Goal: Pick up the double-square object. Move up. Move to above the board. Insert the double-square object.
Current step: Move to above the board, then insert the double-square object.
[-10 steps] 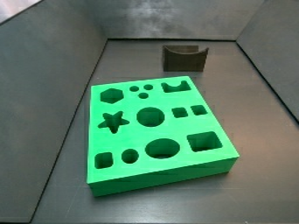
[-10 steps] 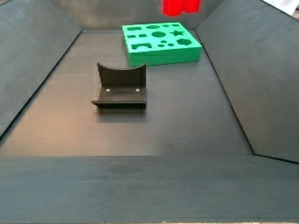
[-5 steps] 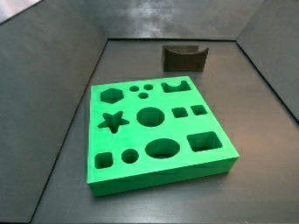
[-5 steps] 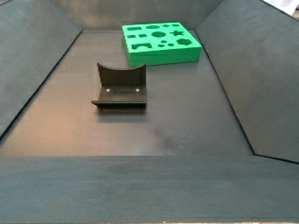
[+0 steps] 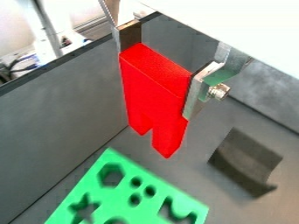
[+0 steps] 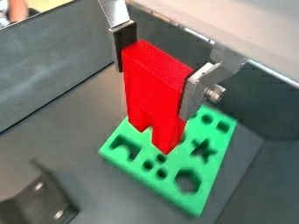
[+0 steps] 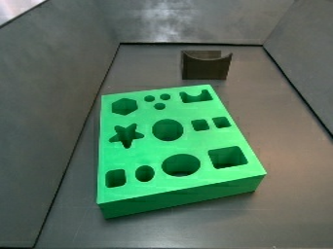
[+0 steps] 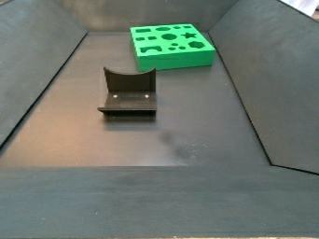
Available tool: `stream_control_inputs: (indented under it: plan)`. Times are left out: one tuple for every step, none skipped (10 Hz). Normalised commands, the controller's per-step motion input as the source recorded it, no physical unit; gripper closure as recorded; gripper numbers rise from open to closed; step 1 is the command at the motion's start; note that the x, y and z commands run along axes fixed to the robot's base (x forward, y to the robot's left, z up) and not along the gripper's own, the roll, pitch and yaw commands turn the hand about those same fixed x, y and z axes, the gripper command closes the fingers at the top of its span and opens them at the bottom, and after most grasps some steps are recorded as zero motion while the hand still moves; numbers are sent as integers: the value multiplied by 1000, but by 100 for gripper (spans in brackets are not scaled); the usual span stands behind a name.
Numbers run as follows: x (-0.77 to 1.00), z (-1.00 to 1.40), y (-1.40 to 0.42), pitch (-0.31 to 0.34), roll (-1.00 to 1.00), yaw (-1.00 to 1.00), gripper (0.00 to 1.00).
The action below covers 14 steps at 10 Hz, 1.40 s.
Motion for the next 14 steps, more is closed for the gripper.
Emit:
stream_control_inputs:
  plan:
    - [136, 147, -1000, 124, 8, -12, 100]
    - [132, 94, -608, 125, 16, 1, 100]
    - [116, 60, -373, 127, 29, -1, 100]
    - [95, 49, -227, 122, 37, 3, 100]
    - [0, -157, -49, -67, -23, 3, 100]
    - [54, -257, -163, 0, 0, 129, 100]
    - [246, -297, -226, 56, 56, 297, 100]
    - [334, -331, -266, 80, 46, 409, 100]
    - [509, -346, -291, 90, 13, 489, 100]
    - [357, -300, -226, 31, 0, 546, 100]
    - [6, -23, -134, 0, 0, 109, 100]
    - [-3, 0, 0, -34, 0, 0, 100]
    - [0, -51, 0, -33, 0, 0, 100]
    - [143, -151, 0, -69, 46, 106, 100]
